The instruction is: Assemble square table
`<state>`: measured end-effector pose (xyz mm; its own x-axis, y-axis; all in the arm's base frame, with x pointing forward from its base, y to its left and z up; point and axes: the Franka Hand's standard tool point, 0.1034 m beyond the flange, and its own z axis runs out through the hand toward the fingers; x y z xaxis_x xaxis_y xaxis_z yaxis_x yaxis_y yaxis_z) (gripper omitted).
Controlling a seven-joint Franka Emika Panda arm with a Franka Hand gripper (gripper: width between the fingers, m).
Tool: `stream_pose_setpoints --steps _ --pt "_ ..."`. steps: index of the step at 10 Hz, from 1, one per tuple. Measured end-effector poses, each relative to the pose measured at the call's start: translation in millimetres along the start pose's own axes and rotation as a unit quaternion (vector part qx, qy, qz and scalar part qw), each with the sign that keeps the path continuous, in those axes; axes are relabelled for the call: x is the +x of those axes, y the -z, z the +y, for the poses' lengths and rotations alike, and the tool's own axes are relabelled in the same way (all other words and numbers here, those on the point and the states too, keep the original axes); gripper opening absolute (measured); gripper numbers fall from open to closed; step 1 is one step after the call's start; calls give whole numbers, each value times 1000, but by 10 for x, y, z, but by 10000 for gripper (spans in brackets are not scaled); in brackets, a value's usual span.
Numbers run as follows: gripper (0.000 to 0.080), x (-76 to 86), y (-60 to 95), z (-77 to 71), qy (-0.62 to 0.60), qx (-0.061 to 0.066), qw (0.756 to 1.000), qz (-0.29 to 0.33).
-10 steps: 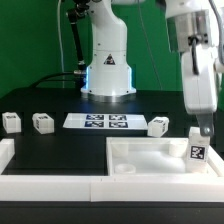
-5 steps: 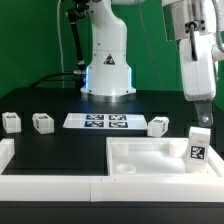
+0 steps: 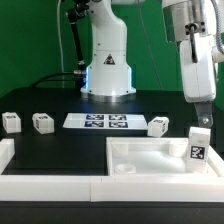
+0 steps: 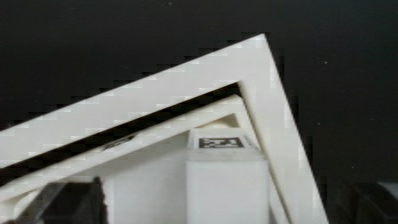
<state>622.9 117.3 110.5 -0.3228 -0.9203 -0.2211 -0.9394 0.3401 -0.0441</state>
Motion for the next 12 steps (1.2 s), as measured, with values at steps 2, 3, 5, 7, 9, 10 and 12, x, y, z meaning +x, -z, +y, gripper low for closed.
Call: stream_pose_setpoints --steps 2,3,5,7,9,10,12 --pt "649 52 70 64 30 11 999 -3" --pt "649 135 144 180 43 11 999 -4" --pt "649 256 174 325 67 7 998 -2" --pt "649 242 162 318 78 7 997 -2" --pt "649 246 158 320 129 7 992 -1" --pt "649 263 153 329 177 10 984 -1" --pt "649 498 120 543 280 9 960 3"
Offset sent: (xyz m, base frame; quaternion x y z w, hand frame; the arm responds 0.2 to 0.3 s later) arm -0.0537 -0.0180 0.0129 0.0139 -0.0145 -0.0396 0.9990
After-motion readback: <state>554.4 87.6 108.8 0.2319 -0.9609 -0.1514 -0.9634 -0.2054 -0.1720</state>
